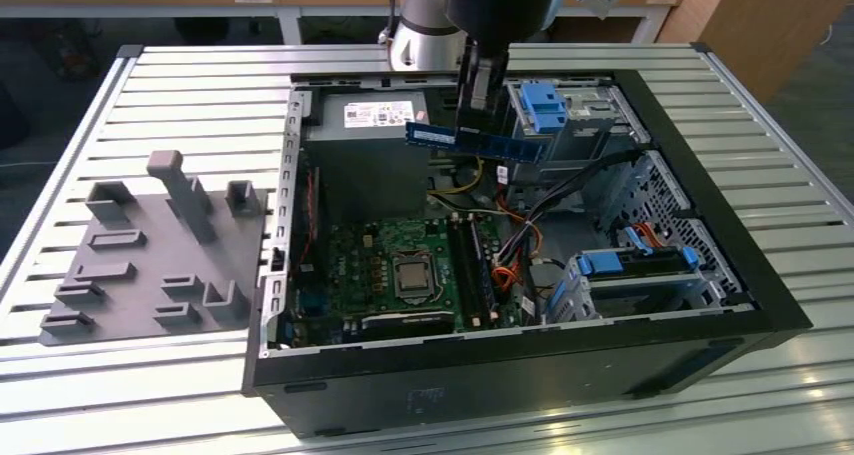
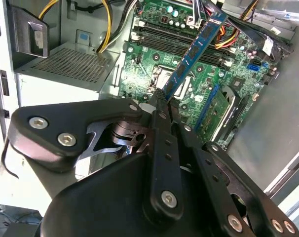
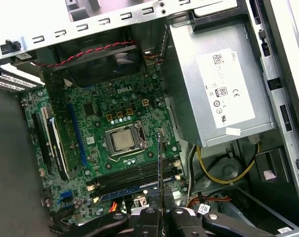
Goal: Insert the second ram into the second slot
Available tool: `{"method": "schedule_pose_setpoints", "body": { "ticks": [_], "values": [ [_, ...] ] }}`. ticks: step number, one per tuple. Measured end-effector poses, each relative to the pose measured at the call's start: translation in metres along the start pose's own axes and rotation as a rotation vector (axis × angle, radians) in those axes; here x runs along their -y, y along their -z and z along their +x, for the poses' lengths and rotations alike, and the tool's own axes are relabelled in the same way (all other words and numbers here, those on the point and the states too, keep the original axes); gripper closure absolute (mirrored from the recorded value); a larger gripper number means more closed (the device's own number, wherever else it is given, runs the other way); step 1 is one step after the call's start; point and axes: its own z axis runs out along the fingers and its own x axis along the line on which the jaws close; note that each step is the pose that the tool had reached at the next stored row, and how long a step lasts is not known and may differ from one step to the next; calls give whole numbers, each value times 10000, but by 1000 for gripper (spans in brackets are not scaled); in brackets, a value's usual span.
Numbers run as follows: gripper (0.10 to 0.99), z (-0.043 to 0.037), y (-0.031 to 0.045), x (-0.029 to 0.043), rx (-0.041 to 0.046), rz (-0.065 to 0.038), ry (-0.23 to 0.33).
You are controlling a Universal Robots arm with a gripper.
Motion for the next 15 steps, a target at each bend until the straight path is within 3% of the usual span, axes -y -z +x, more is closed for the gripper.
{"method": "schedule_pose_setpoints", "body": {
  "ticks": [15],
  "values": [
    [949,0,-2,0,36,15,-949]
  ]
}}
